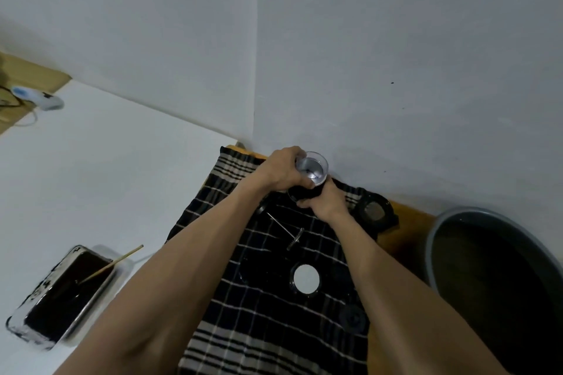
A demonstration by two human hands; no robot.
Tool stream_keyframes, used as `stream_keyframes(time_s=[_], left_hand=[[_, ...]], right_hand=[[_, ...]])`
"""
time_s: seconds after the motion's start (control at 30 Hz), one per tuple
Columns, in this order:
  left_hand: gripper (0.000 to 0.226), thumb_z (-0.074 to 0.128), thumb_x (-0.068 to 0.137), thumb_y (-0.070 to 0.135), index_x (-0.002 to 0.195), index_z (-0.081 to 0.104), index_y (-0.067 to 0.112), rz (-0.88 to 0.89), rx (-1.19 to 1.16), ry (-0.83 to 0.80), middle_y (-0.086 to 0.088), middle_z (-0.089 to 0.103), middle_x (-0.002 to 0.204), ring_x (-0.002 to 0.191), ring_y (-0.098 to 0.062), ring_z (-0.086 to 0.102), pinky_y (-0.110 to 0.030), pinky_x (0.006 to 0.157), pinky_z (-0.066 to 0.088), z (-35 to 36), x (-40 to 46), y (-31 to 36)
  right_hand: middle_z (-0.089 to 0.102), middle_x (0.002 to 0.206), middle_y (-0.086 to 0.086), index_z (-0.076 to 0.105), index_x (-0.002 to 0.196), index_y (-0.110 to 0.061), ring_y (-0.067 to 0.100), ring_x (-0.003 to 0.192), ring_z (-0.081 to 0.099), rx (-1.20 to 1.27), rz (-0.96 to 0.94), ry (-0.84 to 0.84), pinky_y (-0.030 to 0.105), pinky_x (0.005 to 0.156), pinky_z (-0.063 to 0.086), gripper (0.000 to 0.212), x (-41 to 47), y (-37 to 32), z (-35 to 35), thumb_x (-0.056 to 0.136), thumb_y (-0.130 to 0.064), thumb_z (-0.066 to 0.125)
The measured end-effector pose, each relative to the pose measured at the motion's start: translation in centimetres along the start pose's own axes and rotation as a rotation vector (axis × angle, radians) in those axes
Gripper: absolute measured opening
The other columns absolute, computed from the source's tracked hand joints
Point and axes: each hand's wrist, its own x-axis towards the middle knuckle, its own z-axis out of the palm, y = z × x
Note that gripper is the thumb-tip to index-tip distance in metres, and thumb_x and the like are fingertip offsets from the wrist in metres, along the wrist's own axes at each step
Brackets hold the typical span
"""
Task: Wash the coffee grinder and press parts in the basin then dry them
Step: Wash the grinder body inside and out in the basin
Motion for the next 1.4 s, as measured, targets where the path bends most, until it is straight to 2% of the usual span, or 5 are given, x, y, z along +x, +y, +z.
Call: stream_keyframes(time_s=[0.4, 0.6, 0.77, 1.2, 1.4], left_hand=[[0.078, 0.089, 0.075, 0.030, 0.139, 0.050, 0.012, 0.023, 0.079, -0.024, -0.007, 0.065, 0.124, 0.096, -0.019, 0.061, -0.016, 0.063, 0.041, 0.1, -0.4, -0.1], [0.108, 0.081, 0.084, 0.040, 0.163, 0.015, 0.009, -0.037, 0.064, 0.054, -0.011, 0.031, 0.166, 0.150, -0.027, 0.034, -0.032, 0.116, 0.031, -1.1, -4.1, 0.3], [0.032, 0.067, 0.088, 0.032, 0.113, 0.071, 0.012, 0.167, 0.071, 0.326, 0.000, 0.073, 0.093, 0.091, -0.018, 0.068, -0.026, 0.075, 0.048, -1.7, -8.2, 5.1], [0.016, 0.059, 0.103, 0.022, 0.112, 0.070, 0.014, 0.106, 0.502, -1.151, -0.007, 0.070, 0.103, 0.093, -0.022, 0.068, -0.030, 0.078, 0.060, 22.1, -13.7, 15.5], [0.043, 0.058, 0.099, 0.037, 0.137, 0.058, 0.017, 0.294, 0.708, -0.956, -0.006, 0.060, 0.135, 0.115, -0.026, 0.061, -0.038, 0.094, 0.051, 34.1, -16.8, 13.6]], right_hand=[[0.060, 0.136, 0.010, 0.044, 0.144, -0.011, 0.028, 0.124, 0.058, -0.043, 0.077, 0.034, 0.025, 0.088, 0.043, 0.080, -1.0, -0.6, 0.6, 0.076, -0.013, 0.087], [0.068, 0.107, 0.015, 0.061, 0.108, -0.001, 0.029, 0.085, 0.062, -0.368, 0.024, -0.078, 0.028, 0.056, 0.046, 0.022, -3.4, -1.6, -2.2, 0.088, -0.008, 0.064], [0.073, 0.116, 0.016, 0.069, 0.120, 0.000, 0.030, 0.109, 0.067, -0.298, -0.112, -0.136, 0.042, 0.098, 0.054, 0.042, -8.2, -2.7, -9.1, 0.081, -0.014, 0.076], [0.076, 0.108, 0.009, 0.070, 0.121, -0.005, 0.013, 0.093, 0.074, -0.022, 0.540, -0.748, 0.025, 0.083, 0.059, 0.026, -23.7, 15.3, -23.5, 0.095, -0.001, 0.065], [0.061, 0.125, 0.012, 0.059, 0.136, -0.012, 0.028, 0.117, 0.060, -0.240, 0.782, -0.537, 0.039, 0.100, 0.052, 0.050, -26.4, 31.2, -21.2, 0.090, -0.027, 0.070]])
